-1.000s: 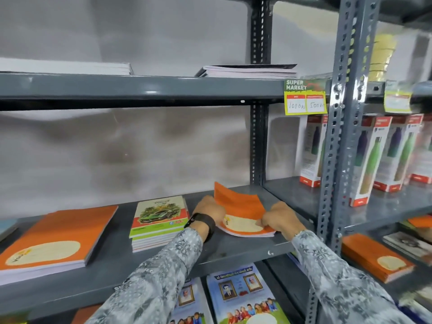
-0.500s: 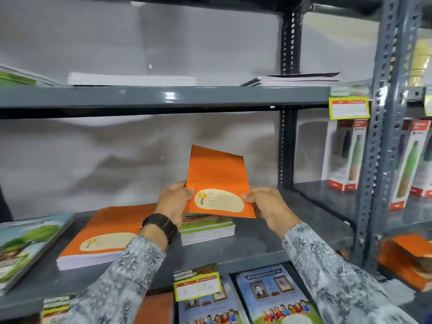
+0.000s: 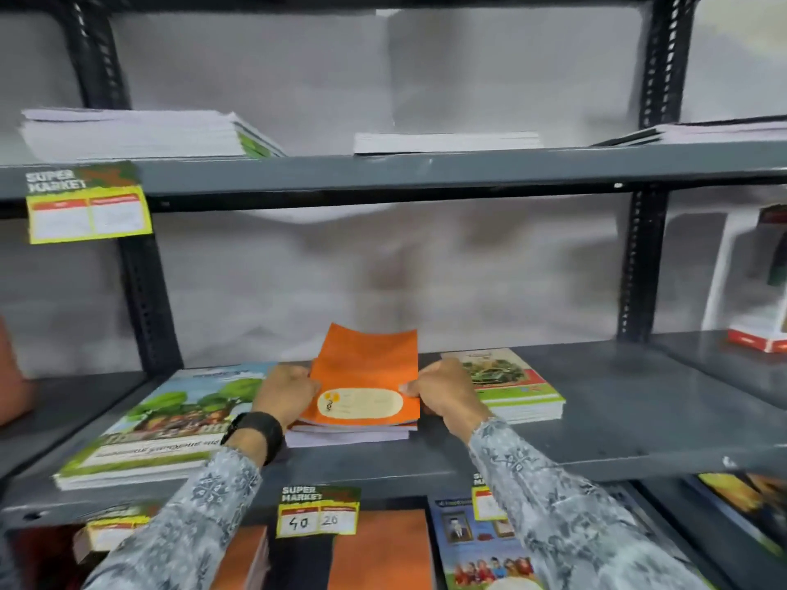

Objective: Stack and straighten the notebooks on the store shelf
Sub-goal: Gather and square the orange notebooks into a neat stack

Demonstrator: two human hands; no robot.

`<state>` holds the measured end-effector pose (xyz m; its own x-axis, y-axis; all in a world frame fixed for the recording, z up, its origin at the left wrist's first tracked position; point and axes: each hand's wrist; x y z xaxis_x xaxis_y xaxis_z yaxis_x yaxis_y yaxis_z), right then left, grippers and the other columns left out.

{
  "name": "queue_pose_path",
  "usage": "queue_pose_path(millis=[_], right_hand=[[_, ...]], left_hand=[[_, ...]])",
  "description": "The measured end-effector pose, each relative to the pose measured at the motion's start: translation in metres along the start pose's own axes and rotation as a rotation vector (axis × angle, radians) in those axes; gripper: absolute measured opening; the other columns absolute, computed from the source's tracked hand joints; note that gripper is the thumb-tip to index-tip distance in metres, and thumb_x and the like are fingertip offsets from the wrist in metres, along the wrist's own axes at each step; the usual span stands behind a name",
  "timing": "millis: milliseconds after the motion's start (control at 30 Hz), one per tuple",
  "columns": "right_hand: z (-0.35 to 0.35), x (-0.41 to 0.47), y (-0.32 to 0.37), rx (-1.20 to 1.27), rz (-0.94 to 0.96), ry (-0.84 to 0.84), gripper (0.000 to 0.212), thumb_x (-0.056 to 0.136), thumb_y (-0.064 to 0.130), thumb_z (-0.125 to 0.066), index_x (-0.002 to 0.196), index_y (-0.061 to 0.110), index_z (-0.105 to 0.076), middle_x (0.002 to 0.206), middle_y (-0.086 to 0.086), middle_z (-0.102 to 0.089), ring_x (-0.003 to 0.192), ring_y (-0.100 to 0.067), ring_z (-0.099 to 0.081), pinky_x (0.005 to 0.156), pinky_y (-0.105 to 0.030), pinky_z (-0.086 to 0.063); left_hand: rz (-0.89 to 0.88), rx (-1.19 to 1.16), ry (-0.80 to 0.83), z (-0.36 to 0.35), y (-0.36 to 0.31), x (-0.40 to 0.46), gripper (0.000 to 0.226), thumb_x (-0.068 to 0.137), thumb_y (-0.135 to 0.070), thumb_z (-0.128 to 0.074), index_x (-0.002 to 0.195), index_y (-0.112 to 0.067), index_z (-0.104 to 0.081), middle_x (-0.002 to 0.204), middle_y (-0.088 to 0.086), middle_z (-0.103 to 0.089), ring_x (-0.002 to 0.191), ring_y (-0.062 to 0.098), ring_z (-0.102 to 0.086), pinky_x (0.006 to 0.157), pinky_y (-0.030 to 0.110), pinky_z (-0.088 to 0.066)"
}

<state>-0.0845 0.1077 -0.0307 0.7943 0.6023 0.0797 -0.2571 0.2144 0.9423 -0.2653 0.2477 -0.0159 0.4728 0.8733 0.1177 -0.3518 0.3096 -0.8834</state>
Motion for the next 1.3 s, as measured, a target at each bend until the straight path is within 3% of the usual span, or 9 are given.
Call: queue_pose_path(millis=[133, 233, 333, 533, 667, 767, 867, 1033, 1300], right_hand=[[-0.014, -0.009, -0.008, -0.166, 0.042, -0.006, 0.045, 0.074, 0.017, -0.081, 0.049, 0.018, -0.044, 0.046, 0.005, -0.047, 0.045, -0.016, -0.045, 0.048, -0.027, -0.035], [0.001, -0.020, -0.005, -0.236, 0.169, -0.083, 0.023, 0.079, 0.026, -0.081, 0.077, 0.005, -0.071, 0.077, -0.005, -0.070, 0.073, -0.025, -0.067, 0.061, -0.032, -0.047], [0.041, -0.019, -0.007, -0.286, 0.323, -0.258, 0.031, 0.087, 0.024, -0.075, 0.115, 0.011, -0.074, 0.106, -0.003, -0.075, 0.093, -0.019, -0.066, 0.079, -0.025, -0.044], [0.148, 0.001, -0.053, -0.396, 0.485, -0.377, 0.021, 0.091, 0.020, -0.072, 0.111, 0.019, -0.077, 0.100, 0.006, -0.069, 0.085, -0.008, -0.067, 0.088, -0.029, -0.054], [0.178, 0.010, -0.084, -0.369, 0.447, -0.260, 0.025, 0.090, 0.023, -0.074, 0.115, 0.022, -0.077, 0.098, 0.019, -0.060, 0.093, -0.012, -0.067, 0.094, -0.039, -0.055], [0.187, 0.012, -0.103, -0.314, 0.415, -0.140, 0.031, 0.092, 0.021, -0.073, 0.109, 0.047, -0.069, 0.106, 0.023, -0.060, 0.105, -0.015, -0.065, 0.100, -0.037, -0.051], [0.189, 0.021, -0.116, -0.253, 0.380, -0.075, 0.031, 0.089, 0.029, -0.077, 0.114, 0.046, -0.071, 0.118, 0.010, -0.069, 0.110, -0.013, -0.067, 0.102, -0.037, -0.052], [0.187, 0.026, -0.123, -0.328, 0.399, -0.083, 0.042, 0.085, 0.034, -0.080, 0.125, 0.024, -0.074, 0.116, 0.004, -0.074, 0.104, -0.014, -0.071, 0.101, -0.040, -0.054], [0.189, 0.024, -0.126, -0.257, 0.366, -0.116, 0.039, 0.086, 0.026, -0.081, 0.124, 0.019, -0.075, 0.113, 0.002, -0.080, 0.099, -0.011, -0.074, 0.098, -0.034, -0.056]], left_hand=[[-0.016, 0.208, 0.021, 0.001, 0.021, 0.005, 0.019, 0.084, -0.030, -0.065, 0.075, -0.017, -0.075, 0.079, -0.002, -0.077, 0.079, 0.020, -0.071, 0.081, 0.032, -0.057], [-0.136, 0.359, -0.082, -0.002, 0.012, 0.003, 0.019, 0.085, -0.033, -0.066, 0.100, -0.025, -0.074, 0.098, 0.000, -0.075, 0.093, 0.023, -0.071, 0.088, 0.036, -0.056], [-0.316, 0.352, -0.203, -0.021, -0.018, -0.014, 0.039, 0.088, -0.034, -0.064, 0.127, -0.029, -0.065, 0.115, 0.002, -0.065, 0.101, 0.022, -0.067, 0.094, 0.037, -0.053], [-0.585, 0.224, 0.029, -0.125, -0.066, -0.062, 0.032, 0.089, -0.031, -0.065, 0.120, -0.030, -0.070, 0.102, -0.009, -0.072, 0.089, 0.009, -0.066, 0.085, 0.030, -0.054], [-0.567, 0.322, 0.159, -0.188, -0.055, -0.070, 0.063, 0.089, -0.043, -0.061, 0.147, -0.030, -0.042, 0.139, -0.004, -0.057, 0.129, 0.017, -0.054, 0.106, 0.033, -0.045], [-0.446, 0.319, 0.197, -0.208, -0.042, -0.062, 0.081, 0.085, -0.063, -0.051, 0.154, -0.032, -0.023, 0.156, -0.005, -0.041, 0.151, 0.020, -0.027, 0.117, 0.036, -0.035], [-0.391, 0.273, 0.182, -0.213, -0.036, -0.054, 0.085, 0.081, -0.077, -0.043, 0.154, -0.034, -0.025, 0.154, -0.005, -0.047, 0.142, 0.017, -0.043, 0.113, 0.038, -0.041], [-0.406, 0.291, 0.070, -0.214, -0.041, -0.060, 0.059, 0.098, -0.044, -0.050, 0.152, -0.024, -0.038, 0.149, 0.000, -0.052, 0.132, 0.021, -0.054, 0.103, 0.029, -0.045], [-0.378, 0.289, -0.021, -0.216, -0.041, -0.062, 0.057, 0.093, -0.049, -0.057, 0.145, -0.029, -0.048, 0.126, 0.003, -0.071, 0.103, 0.023, -0.069, 0.085, 0.038, -0.057]])
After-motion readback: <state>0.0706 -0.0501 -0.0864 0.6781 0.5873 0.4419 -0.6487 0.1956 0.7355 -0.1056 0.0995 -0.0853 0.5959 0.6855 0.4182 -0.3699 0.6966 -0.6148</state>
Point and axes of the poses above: each hand's wrist, its own x-axis towards the middle knuckle, its own z-axis out of the back of the hand, y = z × x
